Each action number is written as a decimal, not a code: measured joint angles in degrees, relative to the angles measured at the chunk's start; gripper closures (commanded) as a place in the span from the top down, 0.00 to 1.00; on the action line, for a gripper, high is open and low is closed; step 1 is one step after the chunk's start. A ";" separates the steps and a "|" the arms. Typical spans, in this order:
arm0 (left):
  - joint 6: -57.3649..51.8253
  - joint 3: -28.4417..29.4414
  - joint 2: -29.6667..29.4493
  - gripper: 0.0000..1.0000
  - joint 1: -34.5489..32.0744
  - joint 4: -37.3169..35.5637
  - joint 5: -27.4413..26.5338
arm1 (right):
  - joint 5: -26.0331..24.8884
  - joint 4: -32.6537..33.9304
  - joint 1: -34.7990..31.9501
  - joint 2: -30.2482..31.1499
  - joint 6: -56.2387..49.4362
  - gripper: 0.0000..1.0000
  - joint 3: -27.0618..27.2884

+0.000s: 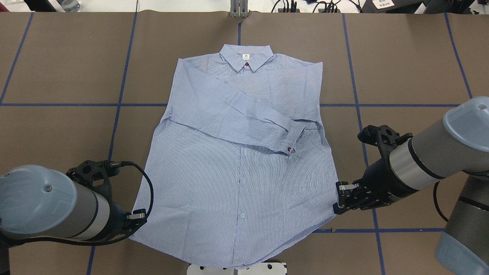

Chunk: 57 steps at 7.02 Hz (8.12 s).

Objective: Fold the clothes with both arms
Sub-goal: 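Grasp the hem corners with both grippers and lift them, then carry the hem with both grippers up toward the collar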

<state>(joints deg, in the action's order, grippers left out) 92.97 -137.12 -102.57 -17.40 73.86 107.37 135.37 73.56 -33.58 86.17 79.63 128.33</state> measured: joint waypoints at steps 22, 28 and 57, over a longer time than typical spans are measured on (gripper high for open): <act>-5.12 3.32 0.94 0.00 -4.40 -5.22 7.61 | 4.66 0.09 -5.06 0.10 -0.88 0.00 -3.97; -6.01 3.93 -4.33 0.00 -8.87 -5.14 8.40 | 4.71 0.09 -7.39 -1.63 -0.88 0.00 -5.31; -22.51 61.89 -23.51 0.00 -37.48 42.98 18.42 | 0.80 -3.24 -23.76 -36.88 -6.24 0.00 -55.64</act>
<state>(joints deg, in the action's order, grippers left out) 70.46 -75.23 -126.08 -54.88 116.84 125.79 136.18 70.32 -57.33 49.29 73.39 72.69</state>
